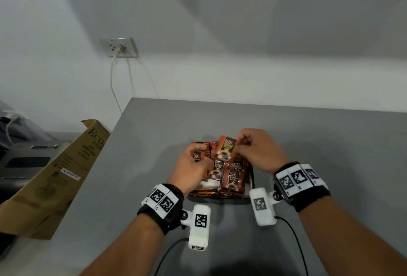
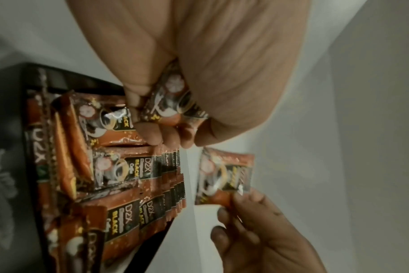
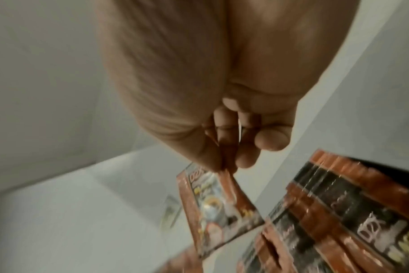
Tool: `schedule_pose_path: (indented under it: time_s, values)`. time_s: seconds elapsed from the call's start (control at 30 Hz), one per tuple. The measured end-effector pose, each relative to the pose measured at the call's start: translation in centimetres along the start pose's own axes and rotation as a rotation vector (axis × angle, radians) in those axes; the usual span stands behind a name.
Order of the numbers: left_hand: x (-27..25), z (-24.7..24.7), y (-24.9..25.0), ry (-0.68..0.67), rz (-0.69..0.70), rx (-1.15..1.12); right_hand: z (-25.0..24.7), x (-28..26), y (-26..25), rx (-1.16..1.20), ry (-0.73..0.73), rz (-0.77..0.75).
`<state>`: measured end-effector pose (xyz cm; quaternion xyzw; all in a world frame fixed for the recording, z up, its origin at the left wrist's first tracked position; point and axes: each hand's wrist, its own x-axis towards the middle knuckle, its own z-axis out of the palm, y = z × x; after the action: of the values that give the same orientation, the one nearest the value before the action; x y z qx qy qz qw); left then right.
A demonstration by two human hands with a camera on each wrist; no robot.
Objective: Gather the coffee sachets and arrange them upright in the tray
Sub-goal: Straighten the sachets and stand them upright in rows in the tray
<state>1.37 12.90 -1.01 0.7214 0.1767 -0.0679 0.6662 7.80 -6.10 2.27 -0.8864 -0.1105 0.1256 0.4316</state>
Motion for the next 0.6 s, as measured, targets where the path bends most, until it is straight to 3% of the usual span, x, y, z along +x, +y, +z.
schedule_pose_path:
  time_s: [0.1, 0.2, 0.37, 0.6]
  values:
    - [0.5, 0.3, 0.0, -0.062, -0.024, 0.112, -1.5, 0.3, 1.9, 0.069, 0.054, 0.129]
    - [0.6, 0.9, -0.2, -0.126, -0.043, 0.171, -1.4, 0.0, 2.9, -0.009, -0.098, 0.19]
    - [0.5, 0.9, -0.5, -0.1, -0.051, 0.156, 0.6, -0.5, 3.2, -0.157, -0.283, 0.135]
    - [0.6, -0.4, -1.2, -0.07, -0.089, 0.148, 2.3, -0.6, 2.8, -0.377, -0.338, 0.05]
